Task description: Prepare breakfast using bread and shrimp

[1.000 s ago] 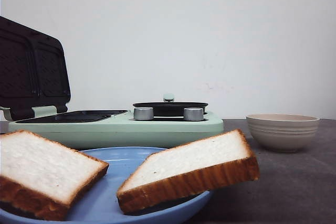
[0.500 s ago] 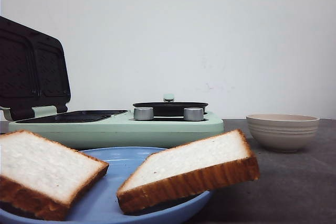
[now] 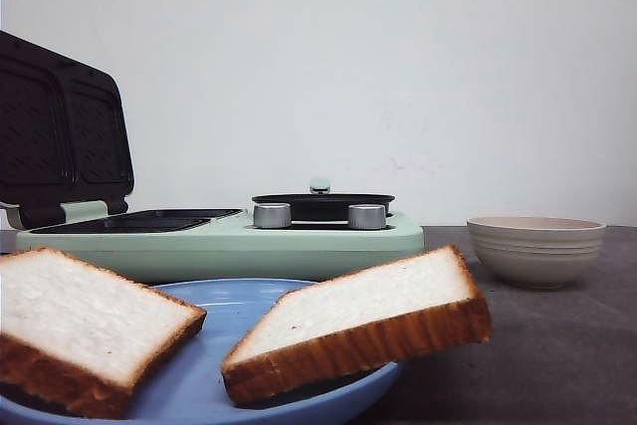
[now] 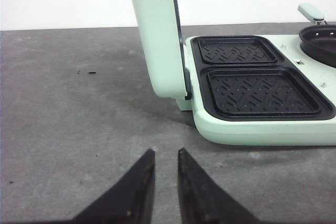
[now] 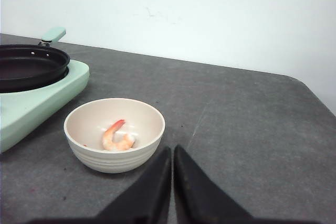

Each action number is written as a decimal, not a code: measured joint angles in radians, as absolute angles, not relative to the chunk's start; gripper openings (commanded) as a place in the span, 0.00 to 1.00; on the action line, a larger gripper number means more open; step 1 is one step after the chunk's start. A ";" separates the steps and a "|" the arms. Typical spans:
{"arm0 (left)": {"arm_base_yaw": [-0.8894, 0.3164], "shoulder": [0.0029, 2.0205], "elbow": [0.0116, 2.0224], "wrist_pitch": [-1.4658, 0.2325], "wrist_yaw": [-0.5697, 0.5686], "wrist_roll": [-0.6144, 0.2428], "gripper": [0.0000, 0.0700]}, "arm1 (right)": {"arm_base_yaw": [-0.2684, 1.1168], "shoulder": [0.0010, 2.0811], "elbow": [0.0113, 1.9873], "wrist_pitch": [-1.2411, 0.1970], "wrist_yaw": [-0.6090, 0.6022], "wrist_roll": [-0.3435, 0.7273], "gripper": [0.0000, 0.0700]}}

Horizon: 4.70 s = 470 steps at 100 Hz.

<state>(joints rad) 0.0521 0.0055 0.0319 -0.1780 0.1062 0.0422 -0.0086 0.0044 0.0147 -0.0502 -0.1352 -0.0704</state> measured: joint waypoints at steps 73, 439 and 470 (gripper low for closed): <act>0.052 0.006 0.032 -0.178 0.111 0.015 0.00 | -0.009 0.004 0.015 -0.064 -0.131 -0.004 0.00; -0.373 1.302 0.701 -0.758 0.598 -0.226 0.47 | -0.008 0.733 0.768 -0.807 -0.364 0.216 0.65; -0.382 1.302 0.701 -0.758 0.598 -0.253 0.00 | -0.008 0.733 0.768 -0.807 -0.364 0.216 0.65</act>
